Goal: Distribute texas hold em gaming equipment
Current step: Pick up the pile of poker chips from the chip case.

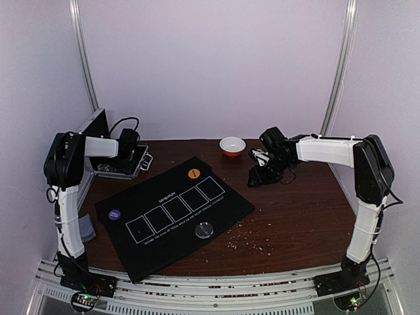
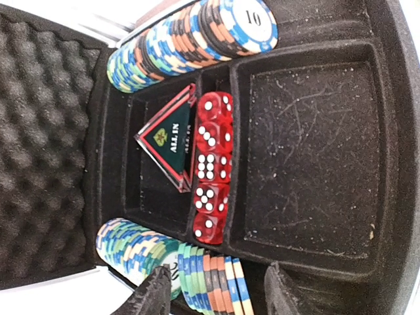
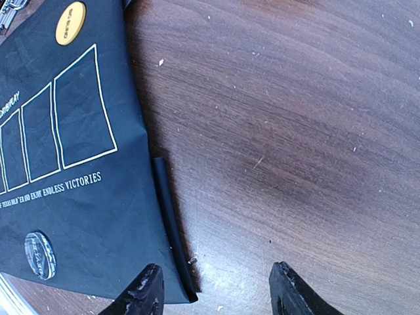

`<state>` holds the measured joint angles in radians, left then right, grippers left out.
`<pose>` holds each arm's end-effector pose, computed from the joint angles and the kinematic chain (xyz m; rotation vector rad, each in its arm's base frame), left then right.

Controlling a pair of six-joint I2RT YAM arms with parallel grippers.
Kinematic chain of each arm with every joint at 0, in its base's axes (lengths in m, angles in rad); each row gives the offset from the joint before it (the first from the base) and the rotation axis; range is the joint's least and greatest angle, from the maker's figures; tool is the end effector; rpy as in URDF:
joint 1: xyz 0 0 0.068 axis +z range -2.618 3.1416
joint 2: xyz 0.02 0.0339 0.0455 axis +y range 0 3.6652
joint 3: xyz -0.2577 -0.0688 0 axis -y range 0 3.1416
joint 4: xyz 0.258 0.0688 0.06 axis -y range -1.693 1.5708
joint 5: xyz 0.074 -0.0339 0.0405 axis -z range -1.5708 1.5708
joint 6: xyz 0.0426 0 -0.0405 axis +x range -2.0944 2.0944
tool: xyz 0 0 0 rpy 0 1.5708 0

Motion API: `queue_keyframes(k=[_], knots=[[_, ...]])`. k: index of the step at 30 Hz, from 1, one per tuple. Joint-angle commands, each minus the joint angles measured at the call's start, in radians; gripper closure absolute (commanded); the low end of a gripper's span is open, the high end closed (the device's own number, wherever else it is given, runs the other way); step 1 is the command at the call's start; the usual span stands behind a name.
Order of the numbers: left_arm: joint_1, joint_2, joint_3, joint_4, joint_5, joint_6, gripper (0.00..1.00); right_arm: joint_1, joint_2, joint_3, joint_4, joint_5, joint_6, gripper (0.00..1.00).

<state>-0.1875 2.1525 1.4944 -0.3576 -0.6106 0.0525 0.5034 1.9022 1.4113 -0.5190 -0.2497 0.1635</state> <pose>0.4563 -0.0617 0.1259 0.0752 2.4679 0.7260 0.3637 0.2123 0.1909 -0.5399 2.5824 0.5612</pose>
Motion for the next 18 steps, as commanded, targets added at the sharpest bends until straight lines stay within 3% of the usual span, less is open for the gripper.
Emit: queue_keyframes(k=[1,9,18], knots=[[0.03,0.032,0.035,-0.057,0.055,-0.042,0.5,-0.004,-0.006,-0.019,-0.023,0.0,-0.004,0.42],[0.069,0.054,0.058,-0.093,0.101,-0.076,0.51,-0.005,-0.014,-0.022,-0.024,0.003,-0.005,0.42],[0.103,0.078,0.078,-0.138,0.196,-0.113,0.62,-0.005,-0.018,-0.02,-0.026,0.006,-0.003,0.42]])
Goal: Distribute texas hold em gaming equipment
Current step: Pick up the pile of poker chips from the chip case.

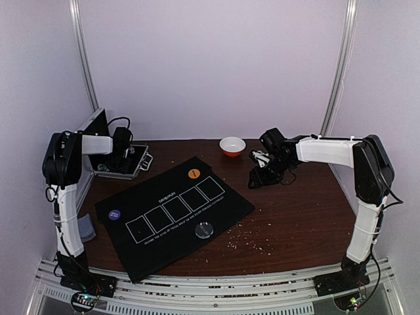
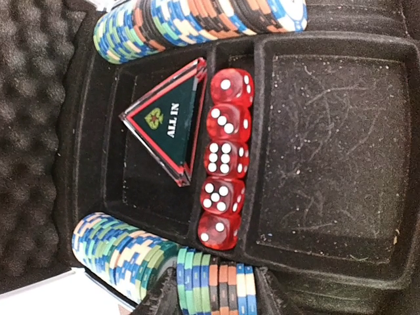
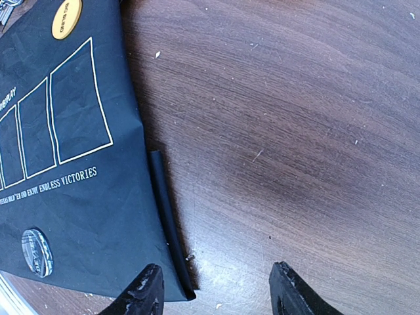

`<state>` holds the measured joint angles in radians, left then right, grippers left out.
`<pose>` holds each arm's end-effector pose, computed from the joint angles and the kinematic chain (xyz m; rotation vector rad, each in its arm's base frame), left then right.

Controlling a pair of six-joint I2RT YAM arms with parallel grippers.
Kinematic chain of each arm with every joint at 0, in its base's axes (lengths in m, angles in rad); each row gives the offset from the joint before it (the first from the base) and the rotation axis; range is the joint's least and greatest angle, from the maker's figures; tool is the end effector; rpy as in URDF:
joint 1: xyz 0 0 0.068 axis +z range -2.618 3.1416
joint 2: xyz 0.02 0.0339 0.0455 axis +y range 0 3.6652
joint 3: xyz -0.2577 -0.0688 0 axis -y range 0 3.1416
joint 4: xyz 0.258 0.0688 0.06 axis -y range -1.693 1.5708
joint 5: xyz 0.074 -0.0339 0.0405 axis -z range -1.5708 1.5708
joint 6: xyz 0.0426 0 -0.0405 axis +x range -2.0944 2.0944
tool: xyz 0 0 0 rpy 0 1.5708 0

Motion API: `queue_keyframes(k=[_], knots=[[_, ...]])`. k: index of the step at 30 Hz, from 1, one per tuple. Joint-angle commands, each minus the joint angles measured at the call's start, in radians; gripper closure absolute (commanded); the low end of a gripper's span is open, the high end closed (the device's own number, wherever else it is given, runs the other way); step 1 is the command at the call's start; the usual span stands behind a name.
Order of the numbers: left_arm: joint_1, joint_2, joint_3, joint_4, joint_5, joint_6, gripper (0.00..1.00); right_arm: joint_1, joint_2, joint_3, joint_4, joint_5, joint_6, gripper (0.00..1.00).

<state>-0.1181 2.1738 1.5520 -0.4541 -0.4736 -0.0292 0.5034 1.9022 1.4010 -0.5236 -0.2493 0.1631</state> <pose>0.4630 -0.0354 0.1258 -0.0422 2.5650 0.5687 0.3618 0.2112 0.1873 -0.5407 2.5975 0.5568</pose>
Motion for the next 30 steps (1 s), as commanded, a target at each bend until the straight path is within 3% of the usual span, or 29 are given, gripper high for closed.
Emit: queue_keyframes(k=[1,4,7,16,22,26,30], knots=[[0.043,0.06,0.027,-0.052,0.065,-0.041,0.63,-0.005,-0.018,-0.01,-0.022,0.005,-0.003,0.42],[0.062,0.06,0.038,-0.066,0.079,-0.054,0.73,-0.005,-0.021,-0.013,-0.021,0.005,-0.001,0.42],[0.064,0.038,0.045,-0.074,0.121,-0.055,1.0,-0.004,-0.026,-0.012,-0.02,0.006,0.003,0.42],[0.051,-0.295,0.0,-0.079,0.26,-0.113,1.0,-0.003,-0.093,0.04,-0.026,0.02,-0.009,0.43],[-0.09,-0.5,-0.075,-0.057,0.693,-0.22,1.0,0.053,-0.175,0.078,0.065,0.041,-0.089,0.44],[-0.242,-0.486,-0.115,0.013,0.989,-0.342,1.0,0.157,-0.211,0.072,0.187,0.069,-0.229,0.44],[-0.322,-0.461,-0.115,0.09,1.145,-0.42,1.0,0.279,-0.215,0.042,0.348,0.037,-0.476,0.36]])
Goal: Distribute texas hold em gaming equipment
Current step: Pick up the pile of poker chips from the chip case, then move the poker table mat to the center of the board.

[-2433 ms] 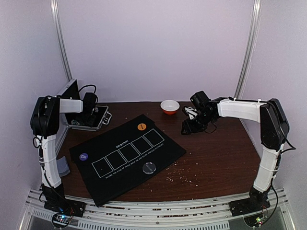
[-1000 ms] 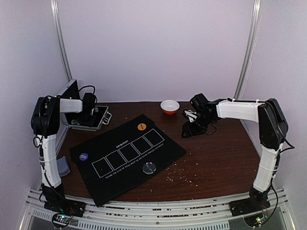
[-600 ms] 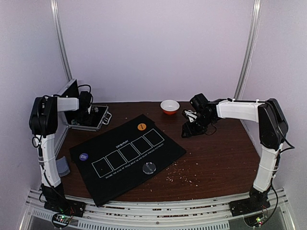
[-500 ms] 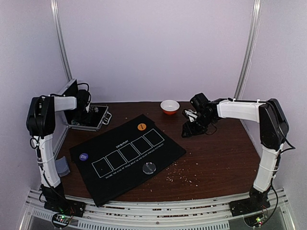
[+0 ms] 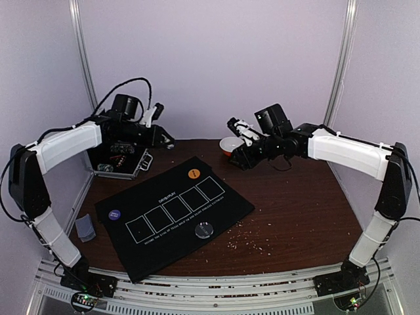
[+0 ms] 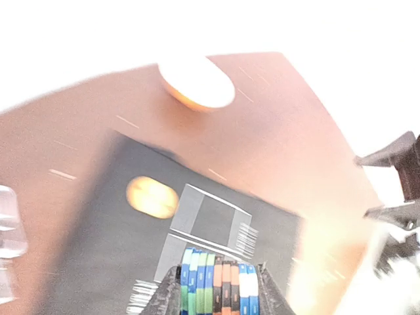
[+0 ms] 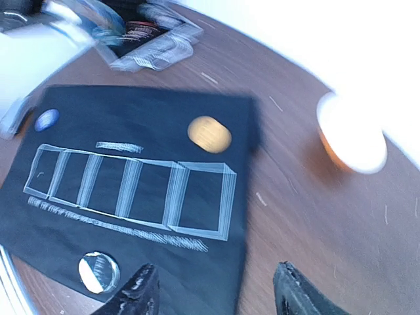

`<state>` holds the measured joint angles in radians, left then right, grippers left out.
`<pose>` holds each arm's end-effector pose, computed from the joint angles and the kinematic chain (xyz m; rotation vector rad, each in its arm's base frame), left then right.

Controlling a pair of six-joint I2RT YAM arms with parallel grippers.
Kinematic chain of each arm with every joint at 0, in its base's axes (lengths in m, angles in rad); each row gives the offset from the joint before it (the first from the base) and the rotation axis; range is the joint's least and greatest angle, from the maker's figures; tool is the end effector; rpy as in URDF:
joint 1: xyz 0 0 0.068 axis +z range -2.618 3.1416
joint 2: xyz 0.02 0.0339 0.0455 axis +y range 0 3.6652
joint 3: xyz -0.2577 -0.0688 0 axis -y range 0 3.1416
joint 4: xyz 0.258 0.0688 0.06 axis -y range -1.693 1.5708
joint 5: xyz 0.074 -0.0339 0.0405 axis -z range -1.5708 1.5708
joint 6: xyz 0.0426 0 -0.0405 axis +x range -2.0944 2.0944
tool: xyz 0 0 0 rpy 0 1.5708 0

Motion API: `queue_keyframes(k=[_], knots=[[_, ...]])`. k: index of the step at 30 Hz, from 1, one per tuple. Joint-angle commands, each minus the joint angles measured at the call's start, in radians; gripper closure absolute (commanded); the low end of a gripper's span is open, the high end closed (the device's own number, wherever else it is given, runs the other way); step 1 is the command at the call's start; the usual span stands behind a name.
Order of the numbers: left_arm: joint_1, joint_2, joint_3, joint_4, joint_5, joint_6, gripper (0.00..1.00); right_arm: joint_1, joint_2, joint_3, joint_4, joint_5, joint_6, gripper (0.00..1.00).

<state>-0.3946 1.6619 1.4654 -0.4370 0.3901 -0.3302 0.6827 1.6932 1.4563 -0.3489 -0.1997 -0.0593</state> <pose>0.3627 -0.1686 0.3115 0.2992 2.2554 -0.8245 0.3149 0.2670 0.3030 -0.9065 2.0045 0.5710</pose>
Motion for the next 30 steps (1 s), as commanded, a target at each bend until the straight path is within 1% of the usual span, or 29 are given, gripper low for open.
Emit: queue_keyframes(k=[1,3,5,6,9,12,15,17,21,25,28,30], knots=[[-0.059,0.06,-0.02,0.081,0.305,-0.121,1.0,0.121,0.0,-0.032,0.233,-0.026,-0.311,0.32],[-0.075,0.074,-0.009,0.082,0.34,-0.125,1.0,0.153,0.019,-0.07,0.368,-0.05,-0.417,0.28],[-0.085,0.083,-0.012,0.087,0.37,-0.137,1.0,0.177,0.061,-0.081,0.487,-0.056,-0.452,0.24],[-0.089,0.083,-0.019,0.095,0.379,-0.143,1.0,0.181,0.088,-0.063,0.515,-0.063,-0.447,0.24],[-0.091,0.071,-0.051,0.133,0.398,-0.165,1.0,0.193,0.176,0.033,0.472,-0.09,-0.457,0.25],[-0.091,0.073,-0.064,0.146,0.402,-0.176,1.0,0.212,0.24,0.077,0.469,-0.068,-0.496,0.26],[-0.091,0.08,-0.067,0.146,0.403,-0.175,1.0,0.215,0.279,0.097,0.513,-0.008,-0.498,0.36],[-0.089,0.084,-0.064,0.141,0.393,-0.168,1.0,0.216,0.298,0.107,0.539,0.036,-0.485,0.38],[-0.056,0.099,-0.074,0.149,0.313,-0.157,1.0,0.208,0.312,0.113,0.516,0.048,-0.454,0.28],[0.005,0.202,-0.054,0.188,0.254,-0.171,1.0,0.184,0.291,0.067,0.522,0.065,-0.383,0.25],[0.039,0.317,-0.003,0.202,0.203,-0.198,1.0,0.161,0.254,0.022,0.52,0.078,-0.331,0.24],[0.049,0.384,0.047,0.2,0.172,-0.202,1.0,0.152,0.225,-0.022,0.521,0.09,-0.327,0.24]])
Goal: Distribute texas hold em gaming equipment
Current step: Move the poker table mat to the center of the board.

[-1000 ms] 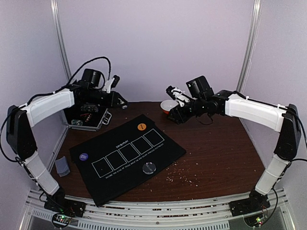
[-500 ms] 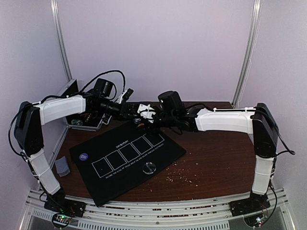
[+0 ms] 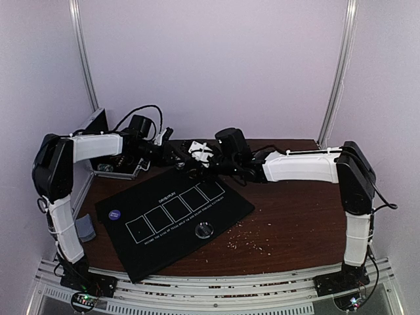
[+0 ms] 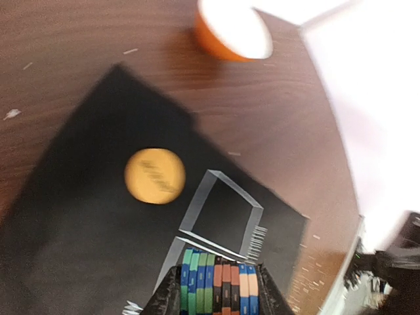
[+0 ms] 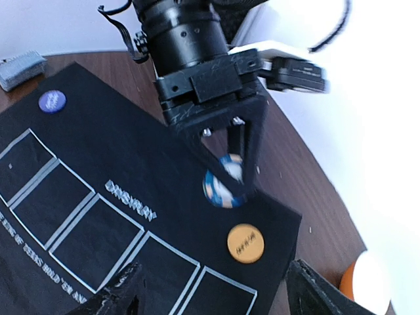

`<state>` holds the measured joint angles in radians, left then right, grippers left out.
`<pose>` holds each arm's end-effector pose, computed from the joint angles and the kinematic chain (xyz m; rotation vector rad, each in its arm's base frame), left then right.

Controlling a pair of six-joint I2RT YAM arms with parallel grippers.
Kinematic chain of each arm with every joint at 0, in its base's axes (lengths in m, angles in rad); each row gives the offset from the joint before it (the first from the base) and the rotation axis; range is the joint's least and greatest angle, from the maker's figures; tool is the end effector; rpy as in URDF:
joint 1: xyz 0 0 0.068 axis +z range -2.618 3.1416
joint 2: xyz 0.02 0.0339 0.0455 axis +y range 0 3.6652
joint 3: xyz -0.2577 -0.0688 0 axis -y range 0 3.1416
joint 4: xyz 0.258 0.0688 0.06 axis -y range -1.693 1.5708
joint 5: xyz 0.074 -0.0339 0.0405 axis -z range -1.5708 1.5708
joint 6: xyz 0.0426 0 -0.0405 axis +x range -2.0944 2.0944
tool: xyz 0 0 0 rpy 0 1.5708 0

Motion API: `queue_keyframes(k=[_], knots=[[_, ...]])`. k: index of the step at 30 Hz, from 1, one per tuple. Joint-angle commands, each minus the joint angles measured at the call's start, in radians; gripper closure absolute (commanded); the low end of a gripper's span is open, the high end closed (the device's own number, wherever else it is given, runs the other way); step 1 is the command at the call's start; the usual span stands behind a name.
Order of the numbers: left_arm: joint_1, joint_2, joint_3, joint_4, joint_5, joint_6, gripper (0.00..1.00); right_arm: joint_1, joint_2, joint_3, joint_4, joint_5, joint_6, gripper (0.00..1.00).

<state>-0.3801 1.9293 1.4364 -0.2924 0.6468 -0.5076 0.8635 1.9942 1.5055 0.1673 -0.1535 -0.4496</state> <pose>0.4014 -0.1880 0.2092 0.1831 2.4631 -1.1757 0.3147 0.3782 0.2436 -1.2484 1.4467 0.4263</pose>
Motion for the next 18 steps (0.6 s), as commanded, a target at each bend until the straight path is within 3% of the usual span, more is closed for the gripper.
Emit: queue_keyframes(k=[1,5,18], knots=[[0.035,0.145,0.104,0.046,-0.106,-0.018,1.0,-0.029,-0.089,-0.098,0.002,0.052,0.06,0.24],[0.037,0.24,0.177,0.031,-0.083,-0.011,1.0,-0.04,-0.139,-0.148,-0.023,0.086,0.06,0.24],[0.056,0.332,0.14,0.188,-0.034,-0.104,1.0,-0.058,-0.202,-0.216,-0.034,0.089,0.115,0.23]])
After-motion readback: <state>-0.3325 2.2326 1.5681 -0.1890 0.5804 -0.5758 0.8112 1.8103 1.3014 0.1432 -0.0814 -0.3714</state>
